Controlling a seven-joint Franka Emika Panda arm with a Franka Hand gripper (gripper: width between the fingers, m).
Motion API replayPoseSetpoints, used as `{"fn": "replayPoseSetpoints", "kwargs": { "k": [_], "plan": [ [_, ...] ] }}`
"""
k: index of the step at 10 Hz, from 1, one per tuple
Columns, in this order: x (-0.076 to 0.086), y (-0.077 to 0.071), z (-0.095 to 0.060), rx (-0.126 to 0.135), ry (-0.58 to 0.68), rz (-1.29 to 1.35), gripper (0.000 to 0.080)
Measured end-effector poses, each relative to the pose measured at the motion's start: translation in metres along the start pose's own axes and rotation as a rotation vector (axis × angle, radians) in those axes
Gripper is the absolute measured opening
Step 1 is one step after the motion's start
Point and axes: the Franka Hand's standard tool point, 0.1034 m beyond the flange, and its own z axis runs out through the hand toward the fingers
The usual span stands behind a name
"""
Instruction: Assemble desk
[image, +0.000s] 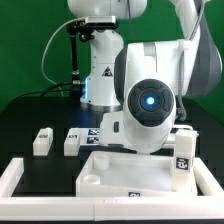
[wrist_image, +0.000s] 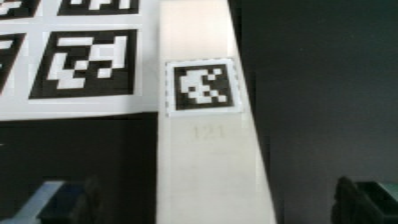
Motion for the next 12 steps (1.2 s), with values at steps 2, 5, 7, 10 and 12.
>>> {"fn": "replayPoseSetpoints", "kwargs": {
  "k": [2,5,7,10,12],
  "plan": [
    [0.000,0.000,0.000,0.000,-0.001,0.000,0.0622],
    [0.000,0.000,0.001,0.000,-0.001,0.000,0.0285],
    [0.000,0.000,0.001,0.000,-0.001,0.000,0.0287],
    [-0.006,0.001,-0.005,0.006,-0.022,0.003,0.0287],
    [-0.025,0.010,-0.059,0.055,-0.017,0.012,0.0287]
  ]
}}
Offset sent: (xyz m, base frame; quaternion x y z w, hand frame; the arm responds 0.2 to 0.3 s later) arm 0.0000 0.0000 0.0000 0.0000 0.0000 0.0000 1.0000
